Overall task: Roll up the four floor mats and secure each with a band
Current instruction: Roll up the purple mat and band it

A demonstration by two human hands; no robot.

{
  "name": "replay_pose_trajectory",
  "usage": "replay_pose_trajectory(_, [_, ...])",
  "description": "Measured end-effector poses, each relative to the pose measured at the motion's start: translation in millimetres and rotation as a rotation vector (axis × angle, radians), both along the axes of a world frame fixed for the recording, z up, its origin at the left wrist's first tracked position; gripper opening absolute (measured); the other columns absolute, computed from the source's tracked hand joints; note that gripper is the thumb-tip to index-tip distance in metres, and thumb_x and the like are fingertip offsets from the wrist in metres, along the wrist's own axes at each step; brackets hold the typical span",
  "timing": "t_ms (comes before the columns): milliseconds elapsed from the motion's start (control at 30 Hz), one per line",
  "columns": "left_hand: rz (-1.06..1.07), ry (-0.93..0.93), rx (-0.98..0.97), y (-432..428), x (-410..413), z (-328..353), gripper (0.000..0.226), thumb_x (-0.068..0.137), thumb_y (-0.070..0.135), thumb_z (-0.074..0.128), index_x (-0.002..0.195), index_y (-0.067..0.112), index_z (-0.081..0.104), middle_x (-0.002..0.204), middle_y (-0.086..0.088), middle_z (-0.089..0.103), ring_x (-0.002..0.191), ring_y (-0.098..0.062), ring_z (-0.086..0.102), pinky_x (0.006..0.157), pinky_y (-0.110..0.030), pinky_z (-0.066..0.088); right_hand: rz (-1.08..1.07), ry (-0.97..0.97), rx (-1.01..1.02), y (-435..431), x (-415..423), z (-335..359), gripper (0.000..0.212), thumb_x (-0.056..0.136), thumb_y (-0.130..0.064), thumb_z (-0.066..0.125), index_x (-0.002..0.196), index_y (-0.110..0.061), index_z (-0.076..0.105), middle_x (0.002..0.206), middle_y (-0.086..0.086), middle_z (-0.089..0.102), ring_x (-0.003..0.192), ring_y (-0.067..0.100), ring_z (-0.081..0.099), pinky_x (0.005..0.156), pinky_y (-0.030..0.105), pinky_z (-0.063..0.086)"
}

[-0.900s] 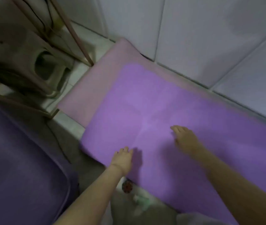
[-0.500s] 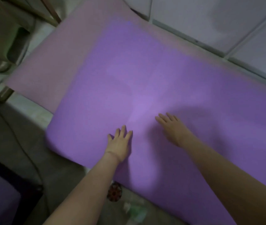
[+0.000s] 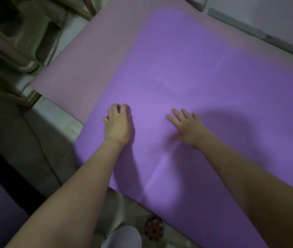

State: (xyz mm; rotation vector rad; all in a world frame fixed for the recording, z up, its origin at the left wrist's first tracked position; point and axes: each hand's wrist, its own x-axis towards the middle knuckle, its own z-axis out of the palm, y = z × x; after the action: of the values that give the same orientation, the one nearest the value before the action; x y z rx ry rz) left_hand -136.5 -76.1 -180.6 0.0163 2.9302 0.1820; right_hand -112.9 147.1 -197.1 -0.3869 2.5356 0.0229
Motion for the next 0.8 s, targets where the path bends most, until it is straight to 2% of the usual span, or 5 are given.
replay_pose_trajectory(167, [0.328,-0.212,0.122,-42.6,-26.9,-12.3,0.062,0.097,0.039,0.045,0.148,0.014,0.020,0.149,-0.020,0.023,0.136,-0.035,0.023,0.108,-0.055,0.025,-0.082,0.141,0.133,-37.8,-19.8,-3.9,0.082,0.078,-0.036,0.072,0.147,-0.028,0.029,0.130,0.010,0.047,0.105,0.035,0.053,0.068,0.031,0.051])
replay_pose_trajectory(333, [0.473,-0.430,0.217,-57.7,-53.2,-18.6,0.121,0.070,0.052,0.077,0.151,0.011,-0.003,0.155,-0.018,0.009,0.143,-0.035,0.013,0.114,-0.056,0.015,-0.051,0.047,0.119,-37.5,-23.8,-5.7,0.080,0.093,-0.029,0.056,0.151,-0.026,0.003,0.147,0.013,0.019,0.127,0.041,0.032,0.087,0.034,0.047])
replay_pose_trajectory(600, [0.439,-0.407,0.276,-62.7,-68.6,8.4,0.095,0.062,0.046,0.085,0.137,0.012,0.038,0.140,-0.017,0.031,0.130,-0.034,0.037,0.111,-0.038,0.032,-0.048,-0.037,0.024,-14.8,-38.0,0.0,0.086,0.086,-0.025,0.066,0.150,-0.037,0.009,0.147,0.005,0.021,0.122,0.032,0.036,0.088,0.034,0.050])
replay_pose_trajectory(700, [0.451,-0.499,0.212,-63.3,-63.2,12.6,0.108,0.058,0.060,0.081,0.141,0.012,0.031,0.144,-0.016,0.035,0.134,-0.033,0.033,0.112,-0.039,0.029,-0.054,-0.108,0.034,-17.0,-24.9,-0.1,0.095,0.084,-0.030,0.069,0.151,-0.031,0.002,0.156,0.005,0.007,0.138,0.037,0.018,0.098,0.037,0.044])
replay_pose_trajectory(800, [0.488,-0.528,0.280,-62.9,-58.2,13.3,0.124,0.027,0.083,0.074,0.129,0.017,0.052,0.132,-0.013,0.054,0.125,-0.030,0.045,0.108,-0.042,0.036,-0.051,-0.150,0.024,-15.7,-15.3,-1.6,0.088,0.090,-0.021,0.060,0.151,-0.030,-0.004,0.159,0.003,-0.006,0.144,0.037,0.004,0.107,0.039,0.037])
